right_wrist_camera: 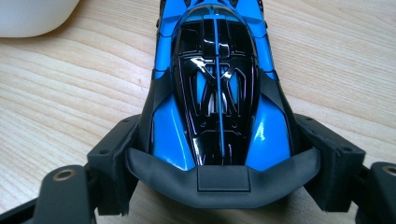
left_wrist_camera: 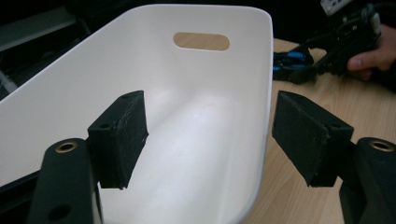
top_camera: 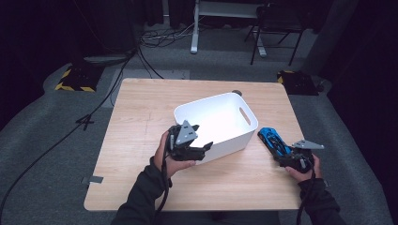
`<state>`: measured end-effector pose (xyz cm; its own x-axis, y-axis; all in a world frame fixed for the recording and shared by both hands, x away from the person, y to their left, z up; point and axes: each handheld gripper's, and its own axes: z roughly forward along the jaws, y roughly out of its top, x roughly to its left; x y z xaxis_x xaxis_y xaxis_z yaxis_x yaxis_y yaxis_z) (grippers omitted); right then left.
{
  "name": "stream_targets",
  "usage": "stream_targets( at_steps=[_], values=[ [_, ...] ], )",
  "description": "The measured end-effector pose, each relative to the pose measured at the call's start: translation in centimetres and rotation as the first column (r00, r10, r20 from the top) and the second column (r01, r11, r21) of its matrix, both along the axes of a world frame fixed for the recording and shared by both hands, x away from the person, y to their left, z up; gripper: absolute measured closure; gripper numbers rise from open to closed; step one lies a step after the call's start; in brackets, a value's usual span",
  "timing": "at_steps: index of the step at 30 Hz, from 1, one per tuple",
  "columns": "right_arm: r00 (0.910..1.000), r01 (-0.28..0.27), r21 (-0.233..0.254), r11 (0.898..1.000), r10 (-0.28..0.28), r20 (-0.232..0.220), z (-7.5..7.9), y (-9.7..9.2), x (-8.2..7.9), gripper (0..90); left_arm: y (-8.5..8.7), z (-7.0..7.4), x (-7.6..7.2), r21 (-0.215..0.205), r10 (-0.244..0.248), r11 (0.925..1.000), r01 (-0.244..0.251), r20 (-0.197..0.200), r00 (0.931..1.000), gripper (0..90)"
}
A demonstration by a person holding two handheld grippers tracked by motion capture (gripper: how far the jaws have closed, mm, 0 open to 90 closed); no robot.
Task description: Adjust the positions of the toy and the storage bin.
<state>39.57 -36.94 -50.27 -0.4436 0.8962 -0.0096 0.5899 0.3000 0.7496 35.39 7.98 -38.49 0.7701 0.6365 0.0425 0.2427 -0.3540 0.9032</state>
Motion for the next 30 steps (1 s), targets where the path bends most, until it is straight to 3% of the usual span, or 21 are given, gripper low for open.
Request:
stream_targets(
  at_steps=[2, 4, 8, 10, 11, 12, 13, 14, 15, 16, 17, 18, 19, 20, 21, 22, 23, 24, 25, 26, 30],
  values=[
    [1.0000, 0.000, 0.000, 1.000, 0.000, 0.000, 0.0, 0.0, 0.0, 23.8, 0.7, -0.2, -1.1, -0.016, 0.076, 0.9970, -0.076, 0.022, 0.9968, 21.5],
    [1.0000, -0.001, 0.003, 1.000, 0.001, -0.001, 0.0, 0.0, 0.0, 23.8, 1.6, -0.5, -1.8, -0.061, 0.113, 0.9918, -0.112, 0.015, 0.9934, 20.1],
    [1.0000, -0.002, 0.001, 1.000, 0.002, -0.001, 0.0, 0.0, 0.0, 23.8, 2.8, -0.8, -1.6, -0.068, 0.223, 0.9725, -0.223, -0.002, 0.9748, 20.2],
    [1.0000, -0.002, 0.001, 1.000, 0.002, 0.000, 0.0, 0.0, 0.0, 23.7, 3.0, -0.9, -1.5, -0.077, 0.235, 0.9688, -0.235, -0.010, 0.9719, 20.8],
    [1.0000, -0.002, 0.001, 1.000, 0.002, 0.000, 0.0, 0.0, 0.0, 23.7, 3.6, -1.1, -0.7, -0.105, 0.249, 0.9620, -0.252, -0.040, 0.9677, 22.5],
    [1.0000, -0.002, 0.001, 1.000, 0.002, 0.000, 0.0, 0.0, 0.0, 23.7, 3.6, -1.1, -0.7, -0.105, 0.249, 0.9620, -0.252, -0.040, 0.9677, 23.3],
    [1.0000, -0.002, 0.001, 1.000, 0.002, 0.000, 0.0, 0.0, 0.0, 23.7, 3.8, -1.3, -0.2, -0.111, 0.265, 0.9567, -0.269, -0.052, 0.9629, 23.3],
    [1.0000, -0.002, 0.001, 1.000, 0.002, 0.000, 0.0, 0.0, 0.0, 23.7, 4.0, -1.7, 1.1, -0.128, 0.306, 0.9395, -0.318, -0.103, 0.9464, 27.7],
    [1.0000, -0.002, 0.001, 1.000, 0.002, 0.000, 0.0, 0.0, 0.0, 23.7, 4.2, -1.9, 1.9, -0.135, 0.318, 0.9331, -0.333, -0.126, 0.9398, 29.0],
    [1.0000, -0.002, 0.001, 1.000, 0.002, 0.000, 0.0, 0.0, 0.0, 23.7, 4.5, -2.1, 2.6, -0.138, 0.310, 0.9330, -0.332, -0.162, 0.9369, 29.7],
    [1.0000, -0.002, 0.001, 1.000, 0.002, 0.000, 0.0, 0.0, 0.0, 23.7, 4.5, -2.3, 3.3, -0.155, 0.309, 0.9282, -0.338, -0.187, 0.9327, 29.5],
    [1.0000, -0.002, 0.001, 1.000, 0.002, 0.000, 0.0, 0.0, 0.0, 23.7, 4.6, -2.3, 3.8, -0.157, 0.304, 0.9283, -0.337, -0.201, 0.9311, 30.1],
    [1.0000, -0.002, 0.001, 1.000, 0.002, 0.000, 0.0, 0.0, 0.0, 23.7, 4.4, -2.3, 4.2, -0.149, 0.312, 0.9280, -0.342, -0.190, 0.9309, 31.7],
    [1.0000, -0.002, 0.001, 1.000, 0.002, 0.000, 0.0, 0.0, 0.0, 23.7, 4.4, -2.3, 4.7, -0.123, 0.311, 0.9339, -0.336, -0.182, 0.9327, 31.3],
    [1.0000, -0.002, 0.001, 1.000, 0.002, 0.000, 0.0, 0.0, 0.0, 23.7, 4.4, -2.3, 4.7, -0.123, 0.311, 0.9339, -0.336, -0.182, 0.9327, 32.0],
    [1.0000, -0.002, 0.001, 1.000, 0.002, 0.000, 0.0, 0.0, 0.0, 23.7, 4.1, -2.2, 5.5, -0.093, 0.341, 0.9273, -0.363, -0.192, 0.9204, 32.9],
    [1.0000, -0.003, 0.001, 1.000, 0.003, 0.000, 0.0, 0.0, 0.0, 23.7, 4.2, -2.3, 6.0, -0.090, 0.342, 0.9269, -0.364, -0.194, 0.9194, 35.6],
    [1.0000, -0.003, 0.001, 1.000, 0.003, 0.000, 0.0, 0.0, 0.0, 23.7, 4.4, -2.4, 6.5, -0.091, 0.322, 0.9341, -0.345, -0.202, 0.9249, 35.7],
    [1.0000, -0.003, 0.003, 1.000, 0.003, -0.001, 0.0, 0.0, 0.0, 23.7, 4.4, -2.4, 6.5, -0.091, 0.322, 0.9341, -0.345, -0.202, 0.9249, 36.2],
    [1.0000, -0.003, 0.001, 1.000, 0.003, -0.001, 0.0, 0.0, 0.0, 23.7, 4.5, -2.4, 7.5, -0.096, 0.315, 0.9355, -0.340, -0.210, 0.9257, 37.3],
    [1.0000, -0.002, 0.004, 1.000, 0.002, -0.001, 0.0, 0.0, 0.0, 23.7, 4.5, -2.4, 9.7, -0.069, 0.282, 0.9503, -0.304, -0.221, 0.9335, 42.1]
  ],
)
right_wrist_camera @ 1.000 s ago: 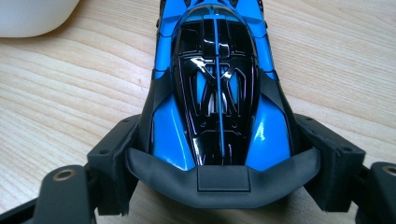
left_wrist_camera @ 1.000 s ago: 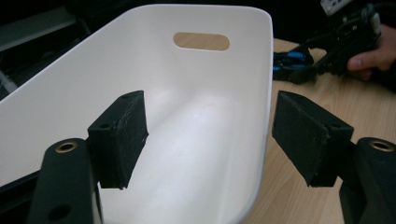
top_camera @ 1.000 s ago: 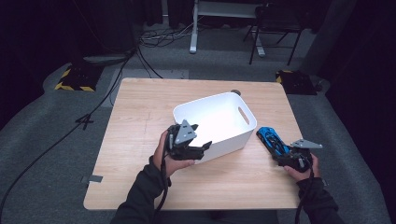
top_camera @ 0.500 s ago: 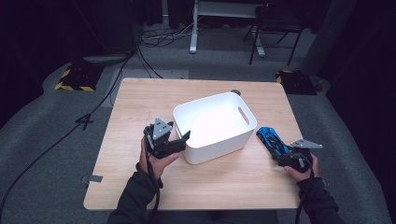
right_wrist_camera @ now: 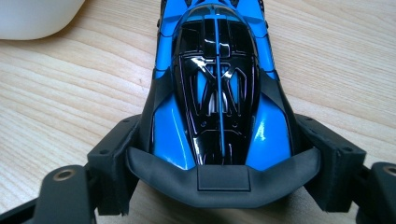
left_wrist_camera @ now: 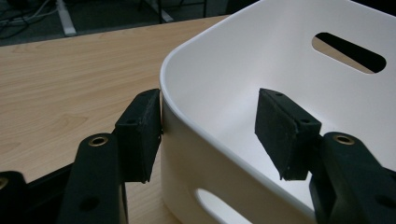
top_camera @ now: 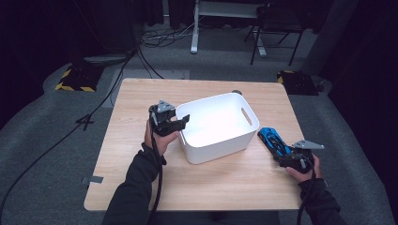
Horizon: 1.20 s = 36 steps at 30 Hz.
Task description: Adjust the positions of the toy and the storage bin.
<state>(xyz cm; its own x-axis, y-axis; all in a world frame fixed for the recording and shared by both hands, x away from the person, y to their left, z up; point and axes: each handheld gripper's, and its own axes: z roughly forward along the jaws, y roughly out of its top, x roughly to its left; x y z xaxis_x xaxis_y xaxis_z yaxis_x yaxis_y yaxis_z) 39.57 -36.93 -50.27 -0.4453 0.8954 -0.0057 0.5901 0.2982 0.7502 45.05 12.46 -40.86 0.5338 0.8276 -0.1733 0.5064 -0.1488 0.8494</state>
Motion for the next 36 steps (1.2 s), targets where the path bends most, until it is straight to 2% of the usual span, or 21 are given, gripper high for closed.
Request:
stream_targets(
  at_steps=[1, 3, 6, 7, 8, 10, 11, 12, 14, 15, 19, 21, 24, 25, 28, 29, 30, 31, 33, 34, 36],
  values=[
    [1.0000, -0.002, -0.004, 1.000, 0.002, 0.001, 0.0, 0.0, 0.0, 23.7, 0.0, 0.0, 0.0, 0.000, 0.000, 1.0000, 0.000, 0.000, 1.0000, 42.9],
    [1.0000, -0.001, -0.002, 1.000, 0.001, 0.000, 0.0, 0.0, 0.0, 23.7, -0.3, -0.1, 1.7, 0.003, -0.032, 0.9995, 0.033, -0.014, 0.9994, 43.9],
    [1.0000, -0.001, -0.004, 1.000, 0.001, 0.001, 0.0, 0.0, 0.0, 23.7, -0.7, 0.1, 2.6, 0.024, -0.040, 0.9989, 0.040, -0.016, 0.9991, 50.7],
    [1.0000, -0.001, -0.003, 1.000, 0.001, 0.001, 0.0, 0.0, 0.0, 23.7, -1.2, 0.2, 3.3, 0.039, -0.045, 0.9982, 0.045, -0.008, 0.9990, 53.0],
    [1.0000, -0.001, -0.002, 1.000, 0.001, 0.000, 0.0, 0.0, 0.0, 23.7, -1.2, 0.2, 3.3, 0.039, -0.045, 0.9982, 0.045, -0.008, 0.9990, 55.2],
    [1.0000, -0.001, -0.003, 1.000, 0.001, 0.000, 0.0, 0.0, 0.0, 23.7, -1.9, 0.5, 4.6, 0.065, -0.058, 0.9962, 0.058, -0.009, 0.9983, 58.5],
    [1.0000, -0.001, -0.002, 1.000, 0.001, 0.000, 0.0, 0.0, 0.0, 23.7, -1.9, 0.5, 4.6, 0.065, -0.058, 0.9962, 0.058, -0.009, 0.9983, 60.2],
    [1.0000, -0.001, -0.003, 1.000, 0.001, 0.001, 0.0, 0.0, 0.0, 23.7, -2.4, 0.7, 5.6, 0.082, -0.063, 0.9946, 0.064, -0.013, 0.9979, 61.5],
    [1.0000, -0.001, -0.003, 1.000, 0.001, 0.001, 0.0, 0.0, 0.0, 23.7, -2.7, 0.7, 6.2, 0.087, -0.056, 0.9946, 0.056, -0.013, 0.9984, 61.8],
    [1.0000, -0.001, 0.000, 1.000, 0.001, 0.000, 0.0, 0.0, 0.0, 23.7, -3.0, 0.8, 7.0, 0.085, -0.050, 0.9950, 0.052, -0.022, 0.9985, 61.4],
    [1.0000, -0.002, 0.000, 1.000, 0.002, 0.000, 0.0, 0.0, 0.0, 23.7, -3.7, 1.0, 8.1, 0.112, -0.059, 0.9920, 0.060, -0.013, 0.9982, 63.6],
    [1.0000, -0.003, 0.000, 1.000, 0.003, 0.001, 0.0, 0.0, 0.0, 23.7, -4.2, 1.1, 8.6, 0.138, -0.055, 0.9890, 0.053, 0.009, 0.9984, 70.5],
    [1.0000, -0.006, -0.003, 1.000, 0.006, 0.003, 0.0, -0.1, 0.0, 23.7, -4.7, 1.2, 9.4, 0.142, -0.059, 0.9881, 0.059, -0.002, 0.9982, 72.4],
    [1.0000, -0.006, -0.003, 1.000, 0.006, 0.004, 0.0, -0.1, 0.0, 23.7, -4.9, 1.3, 9.7, 0.168, -0.056, 0.9843, 0.055, 0.003, 0.9984, 72.1],
    [1.0000, -0.007, -0.003, 1.000, 0.007, 0.004, 0.0, -0.1, 0.0, 23.7, -5.1, 1.3, 9.9, 0.168, -0.053, 0.9844, 0.052, -0.004, 0.9986, 69.2],
    [1.0000, -0.007, -0.002, 1.000, 0.007, 0.004, 0.0, -0.1, 0.0, 23.7, -5.1, 1.4, 9.9, 0.171, -0.035, 0.9848, 0.032, 0.012, 0.9993, 69.2],
    [1.0000, -0.007, -0.002, 1.000, 0.007, 0.004, 0.0, -0.1, 0.0, 23.6, -5.0, 1.5, 9.8, 0.155, -0.041, 0.9872, 0.039, 0.011, 0.9991, 64.1],
    [1.0000, -0.008, -0.002, 1.000, 0.008, 0.003, 0.0, -0.1, 0.0, 23.7, -4.8, 2.0, 9.3, 0.144, -0.025, 0.9893, 0.022, 0.017, 0.9996, 60.0],
    [0.9999, -0.010, -0.002, 1.000, 0.010, 0.002, 0.0, -0.1, 0.0, 23.6, -4.4, 2.6, 8.3, 0.112, -0.032, 0.9933, 0.027, 0.043, 0.9986, 57.8],
    [0.9999, -0.010, -0.002, 1.000, 0.010, 0.002, 0.0, -0.1, 0.0, 23.6, -4.4, 2.6, 8.3, 0.112, -0.032, 0.9933, 0.027, 0.043, 0.9986, 56.5],
    [0.9999, -0.010, -0.001, 1.000, 0.010, 0.003, 0.0, -0.1, 0.0, 23.6, -4.0, 3.1, 7.1, 0.117, -0.056, 0.9920, 0.046, 0.080, 0.9952, 55.1]
  ],
)
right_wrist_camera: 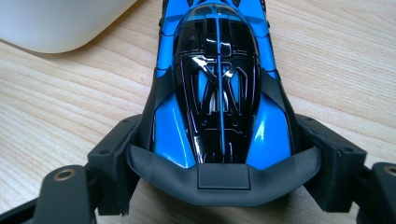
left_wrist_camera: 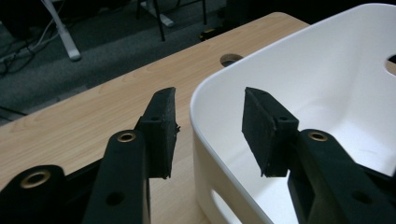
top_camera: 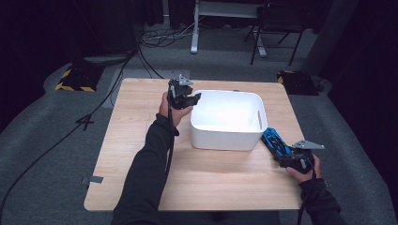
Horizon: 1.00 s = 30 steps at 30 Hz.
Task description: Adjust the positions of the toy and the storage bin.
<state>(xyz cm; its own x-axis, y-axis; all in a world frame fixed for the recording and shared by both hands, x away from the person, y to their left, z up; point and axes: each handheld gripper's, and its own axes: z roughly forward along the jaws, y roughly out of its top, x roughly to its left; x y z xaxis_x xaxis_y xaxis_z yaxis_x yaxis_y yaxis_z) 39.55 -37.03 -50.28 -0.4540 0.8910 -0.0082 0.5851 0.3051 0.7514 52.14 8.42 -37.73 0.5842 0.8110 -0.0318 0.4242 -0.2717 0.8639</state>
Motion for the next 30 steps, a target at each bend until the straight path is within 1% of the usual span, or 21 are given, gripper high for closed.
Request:
stream_targets(
  at_steps=[1, 3, 4, 7, 9, 10, 12, 13, 15, 16, 18, 19, 21, 22, 23, 24, 25, 26, 28, 29, 30],
  values=[
    [1.0000, 0.000, 0.000, 1.000, 0.000, 0.000, 0.0, 0.0, 0.0, 23.6, 0.5, 0.6, -1.2, 0.043, -0.040, 0.9983, 0.040, 0.007, 0.9992, 54.3],
    [1.0000, 0.000, -0.001, 1.000, 0.000, 0.000, 0.0, 0.0, 0.0, 23.6, 1.1, 1.2, -2.2, 0.065, -0.056, 0.9964, 0.055, 0.018, 0.9983, 53.2],
    [1.0000, 0.000, -0.001, 1.000, 0.000, 0.000, 0.0, 0.0, 0.0, 23.6, 1.1, 1.2, -2.2, 0.065, -0.056, 0.9964, 0.055, 0.018, 0.9983, 52.1],
    [1.0000, 0.000, -0.001, 1.000, 0.000, 0.000, 0.0, 0.0, 0.0, 23.5, 2.2, 1.9, -3.9, 0.046, -0.064, 0.9970, 0.062, 0.033, 0.9974, 51.3],
    [1.0000, 0.001, -0.001, 1.000, -0.001, 0.000, 0.0, 0.0, 0.0, 23.5, 2.8, 2.0, -5.2, 0.057, -0.077, 0.9956, 0.074, 0.044, 0.9961, 48.6],
    [1.0000, 0.001, -0.001, 1.000, -0.001, 0.000, 0.0, 0.0, 0.0, 23.5, 2.8, 2.0, -5.2, 0.057, -0.077, 0.9956, 0.074, 0.044, 0.9961, 47.8],
    [1.0000, 0.001, -0.002, 1.000, -0.001, 0.000, 0.0, 0.0, 0.0, 23.5, 3.2, 1.9, -6.2, 0.077, -0.093, 0.9930, 0.089, 0.046, 0.9946, 46.5],
    [1.0000, 0.002, -0.001, 1.000, -0.002, 0.000, 0.0, 0.0, 0.0, 23.5, 3.5, 1.5, -7.0, 0.076, -0.100, 0.9924, 0.097, 0.045, 0.9940, 43.4],
    [1.0000, 0.002, -0.001, 1.000, -0.002, 0.000, 0.0, 0.0, 0.0, 23.5, 3.7, 1.3, -7.3, 0.089, -0.101, 0.9914, 0.097, 0.048, 0.9937, 41.0],
    [1.0000, 0.001, -0.002, 1.000, -0.001, 0.000, 0.0, 0.0, 0.0, 23.5, 3.8, 0.7, -8.1, 0.097, -0.104, 0.9902, 0.100, 0.033, 0.9941, 39.6],
    [1.0000, 0.001, -0.002, 1.000, -0.001, 0.000, 0.0, 0.0, 0.0, 23.5, 3.9, 0.3, -8.4, 0.107, -0.111, 0.9885, 0.107, 0.029, 0.9934, 37.2],
    [1.0000, 0.001, -0.002, 1.000, -0.001, 0.000, 0.0, 0.0, 0.0, 23.5, 4.0, 0.0, -8.8, 0.122, -0.110, 0.9867, 0.107, 0.019, 0.9937, 37.2],
    [1.0000, 0.001, -0.002, 1.000, -0.001, 0.001, 0.0, 0.0, 0.0, 23.5, 4.2, -1.2, -9.7, 0.140, -0.118, 0.9830, 0.118, -0.008, 0.9929, 32.5],
    [1.0000, 0.001, -0.002, 1.000, -0.001, 0.001, 0.0, 0.0, 0.0, 23.5, 4.2, -1.2, -9.7, 0.140, -0.118, 0.9830, 0.118, -0.008, 0.9929, 31.8],
    [1.0000, 0.001, -0.002, 1.000, -0.001, 0.000, 0.0, 0.0, 0.0, 23.5, 4.5, -2.0, -10.3, 0.180, -0.114, 0.9771, 0.114, -0.009, 0.9934, 29.5],
    [1.0000, 0.001, -0.002, 1.000, -0.001, 0.000, 0.0, 0.0, 0.0, 23.5, 4.5, -2.0, -10.3, 0.180, -0.114, 0.9771, 0.114, -0.009, 0.9934, 28.3],
    [1.0000, 0.002, -0.002, 1.000, -0.002, 0.000, 0.0, 0.0, 0.0, 23.5, 4.6, -2.5, -10.7, 0.174, -0.119, 0.9772, 0.122, -0.028, 0.9925, 28.3],
    [1.0000, 0.001, -0.002, 1.000, -0.001, 0.000, 0.0, 0.0, 0.0, 23.5, 4.8, -3.1, -11.3, 0.192, -0.121, 0.9732, 0.126, -0.037, 0.9919, 25.0],
    [1.0000, 0.001, -0.001, 1.000, -0.001, 0.000, 0.0, 0.0, 0.0, 23.5, 4.9, -3.5, -11.7, 0.191, -0.130, 0.9724, 0.135, -0.036, 0.9908, 23.4],
    [1.0000, 0.001, -0.001, 1.000, -0.001, 0.000, 0.0, 0.0, 0.0, 23.5, 5.1, -4.3, -12.5, 0.201, -0.135, 0.9693, 0.142, -0.048, 0.9896, 22.1],
    [1.0000, 0.002, 0.001, 1.000, -0.002, -0.001, 0.0, 0.0, 0.0, 23.5, 5.1, -4.8, -12.9, 0.194, -0.142, 0.9691, 0.152, -0.063, 0.9878, 20.4]
  ],
)
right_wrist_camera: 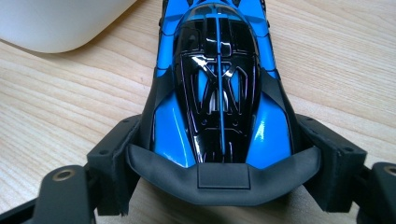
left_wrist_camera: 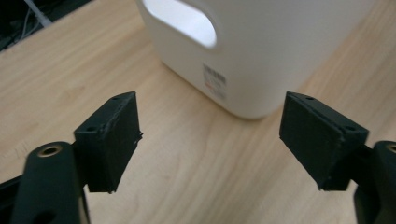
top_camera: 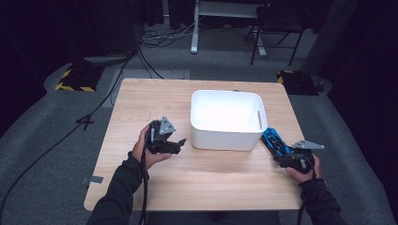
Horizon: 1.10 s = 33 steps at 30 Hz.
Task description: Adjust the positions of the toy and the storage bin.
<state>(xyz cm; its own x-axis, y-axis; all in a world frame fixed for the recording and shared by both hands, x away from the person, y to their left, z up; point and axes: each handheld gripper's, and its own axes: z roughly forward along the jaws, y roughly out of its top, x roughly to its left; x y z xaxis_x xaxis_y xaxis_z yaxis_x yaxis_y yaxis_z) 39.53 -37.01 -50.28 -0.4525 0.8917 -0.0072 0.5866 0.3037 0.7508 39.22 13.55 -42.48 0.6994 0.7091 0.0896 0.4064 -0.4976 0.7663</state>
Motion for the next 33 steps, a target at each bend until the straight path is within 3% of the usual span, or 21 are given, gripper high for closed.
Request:
stream_targets(
  at_steps=[2, 3, 4, 6, 8, 11, 12, 13, 16, 19, 22, 26, 29, 33],
  values=[
    [1.0000, 0.000, 0.000, 1.000, 0.000, 0.000, 0.0, 0.0, 0.0, 23.5, 0.1, -0.4, -0.4, 0.017, -0.012, 0.9998, 0.012, 0.001, 0.9999, 19.5],
    [1.0000, -0.002, -0.001, 1.000, 0.002, 0.001, 0.0, 0.0, 0.0, 23.4, 0.2, -1.5, -1.3, 0.021, -0.039, 0.9990, 0.039, -0.024, 0.9990, 18.2],
    [1.0000, -0.002, -0.001, 1.000, 0.002, 0.001, 0.0, 0.0, 0.0, 23.4, 0.2, -1.5, -1.3, 0.021, -0.039, 0.9990, 0.039, -0.024, 0.9990, 16.4],
    [1.0000, -0.004, 0.000, 1.000, 0.004, -0.001, 0.0, 0.0, 0.0, 23.0, 0.4, -2.4, -1.9, 0.051, -0.046, 0.9975, 0.048, -0.025, 0.9986, 16.2],
    [1.0000, -0.004, 0.001, 1.000, 0.004, -0.002, 0.0, 0.0, 0.0, 22.7, 0.8, -3.7, -2.8, 0.054, -0.062, 0.9964, 0.065, -0.061, 0.9962, 16.4],
    [0.9999, -0.011, -0.001, 1.000, 0.011, 0.000, 0.0, -0.1, 0.0, 22.0, 1.1, -4.5, -3.5, 0.080, -0.086, 0.9926, 0.092, -0.071, 0.9937, 16.4],
    [0.9999, -0.014, -0.002, 1.000, 0.014, -0.005, 0.0, 0.0, 0.0, 20.4, 1.1, -4.9, -3.8, 0.102, -0.092, 0.9897, 0.100, -0.078, 0.9927, 16.6],
    [0.9998, -0.020, -0.006, 1.000, 0.020, -0.004, 0.0, 0.0, 0.0, 20.1, 1.2, -5.4, -4.4, 0.182, -0.088, 0.9781, 0.101, -0.077, 0.9931, 16.4],
    [0.9997, -0.025, -0.003, 1.000, 0.025, -0.008, 0.0, 0.0, 0.0, 18.7, 1.7, -5.8, -5.0, 0.167, -0.093, 0.9801, 0.108, -0.094, 0.9912, 16.4],
    [0.9996, -0.027, -0.002, 1.000, 0.027, -0.012, 0.0, 0.0, 0.0, 18.3, 2.1, -6.0, -5.4, 0.160, -0.090, 0.9818, 0.102, -0.083, 0.9925, 16.3],
    [0.9997, -0.026, 0.003, 1.000, 0.026, -0.003, 0.0, -0.1, -0.1, 19.9, 2.6, -6.4, -5.9, 0.118, -0.100, 0.9866, 0.113, -0.107, 0.9892, 16.3],
    [0.9996, -0.020, 0.043, 0.999, 0.019, 0.022, 0.1, -0.4, -0.3, 20.1, 2.9, -6.9, -6.1, 0.102, -0.112, 0.9867, 0.126, -0.140, 0.9839, 16.2],
    [0.9993, -0.016, 0.036, 0.999, 0.015, 0.035, 0.2, -0.4, -0.3, 20.1, 3.3, -7.4, -6.2, 0.050, -0.102, 0.9925, 0.112, -0.169, 0.9803, 15.9],
    [0.9989, -0.009, 0.015, 1.000, 0.009, 0.047, 0.2, -0.3, -0.3, 20.2, 3.6, -7.7, -6.2, 0.018, -0.090, 0.9953, 0.095, -0.177, 0.9800, 15.3]
  ],
)
